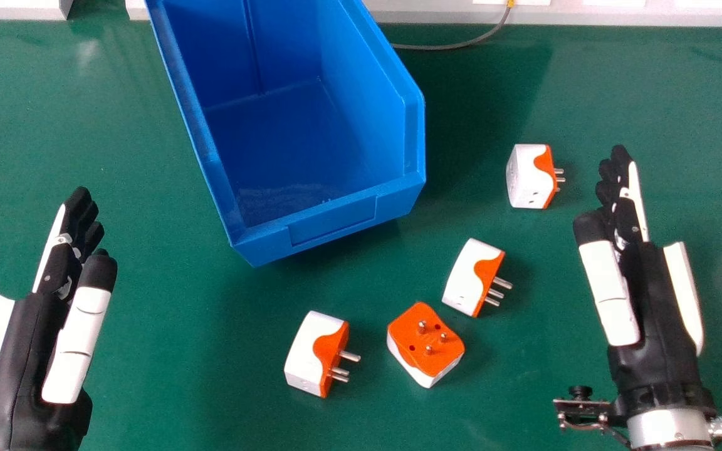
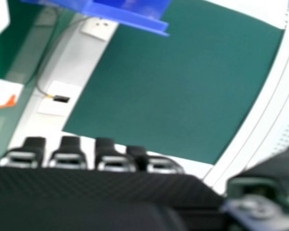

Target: Pick all objects and put in blue box

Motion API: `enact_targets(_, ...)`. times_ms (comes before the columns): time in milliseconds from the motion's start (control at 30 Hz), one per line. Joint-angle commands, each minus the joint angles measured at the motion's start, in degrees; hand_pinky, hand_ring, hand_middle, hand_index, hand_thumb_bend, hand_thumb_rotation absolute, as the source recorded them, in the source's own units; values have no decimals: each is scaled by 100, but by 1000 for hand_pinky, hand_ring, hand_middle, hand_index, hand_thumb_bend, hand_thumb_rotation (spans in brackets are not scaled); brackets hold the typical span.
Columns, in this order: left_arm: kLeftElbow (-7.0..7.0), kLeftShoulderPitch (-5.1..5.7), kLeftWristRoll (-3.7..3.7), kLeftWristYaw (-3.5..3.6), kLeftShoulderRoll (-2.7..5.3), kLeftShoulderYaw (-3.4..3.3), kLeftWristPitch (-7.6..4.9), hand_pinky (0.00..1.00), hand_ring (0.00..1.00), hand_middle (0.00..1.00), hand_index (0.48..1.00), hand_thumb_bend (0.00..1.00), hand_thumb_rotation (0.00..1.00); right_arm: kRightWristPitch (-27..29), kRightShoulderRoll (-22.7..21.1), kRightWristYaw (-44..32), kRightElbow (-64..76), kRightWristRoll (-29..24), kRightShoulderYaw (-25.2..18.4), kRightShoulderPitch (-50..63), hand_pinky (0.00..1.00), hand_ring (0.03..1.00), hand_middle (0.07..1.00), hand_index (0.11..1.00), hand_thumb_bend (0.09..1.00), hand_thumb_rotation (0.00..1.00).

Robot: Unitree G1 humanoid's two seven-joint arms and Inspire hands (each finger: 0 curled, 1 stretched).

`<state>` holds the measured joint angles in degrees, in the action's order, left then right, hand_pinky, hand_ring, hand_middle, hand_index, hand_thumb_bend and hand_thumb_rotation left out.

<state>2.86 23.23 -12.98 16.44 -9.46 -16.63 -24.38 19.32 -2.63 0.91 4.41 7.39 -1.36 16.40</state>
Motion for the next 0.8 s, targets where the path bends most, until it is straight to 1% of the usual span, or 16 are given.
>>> enact_targets(0,49,6,-8,13,-8,-6,-146,999,998,999,973,790,878,73,-35,43,153,11,-9,-18,997,1000,1000,1000,538,1000)
enact_targets(67,60,10,-10,7,-2,-3,-141,999,998,999,973,789,878,103,-42,42,144,15,-10,-16,997,1000,1000,1000,538,1000)
enact_targets(167,-6,-29,-50,43,-8,-5,-184,994,994,995,969,788,876,72,-35,56,142,26,-15,-34,998,1000,1000,1000,539,1000)
enact_targets(233,20,-22,-44,23,-1,-1,-146,993,992,994,968,782,875,84,-35,48,127,0,-22,-54,997,1000,1000,1000,541,1000)
enact_targets(300,55,-12,-15,-23,15,2,-117,989,990,992,966,786,874,82,-36,58,125,12,-26,-67,996,1000,1000,1000,542,1000)
enact_targets(333,70,-5,-18,-32,23,6,-111,987,989,991,965,788,874,68,-40,66,130,32,-26,-69,995,1000,1000,1000,544,1000)
enact_targets(400,62,-1,-5,-30,15,9,-136,986,988,990,965,786,874,18,-40,81,151,54,-32,-78,992,1000,1000,1000,549,1000)
enact_targets(433,71,5,-2,-32,13,10,-130,987,988,991,966,786,875,-33,-43,97,182,90,-34,-81,991,1000,1000,1000,554,1000)
enact_targets(500,126,26,17,-54,15,16,-96,987,990,993,967,788,877,-174,-55,151,270,207,-41,-94,985,1000,1000,1000,564,1000)
enact_targets(667,256,69,-20,-108,36,21,13,991,991,993,972,786,876,-375,-199,222,372,525,-78,-266,995,1000,1000,1000,560,984)
enact_targets(767,340,92,-20,-143,28,19,98,991,990,992,976,784,877,-466,-342,195,385,646,-100,-427,997,1000,1000,1000,549,960)
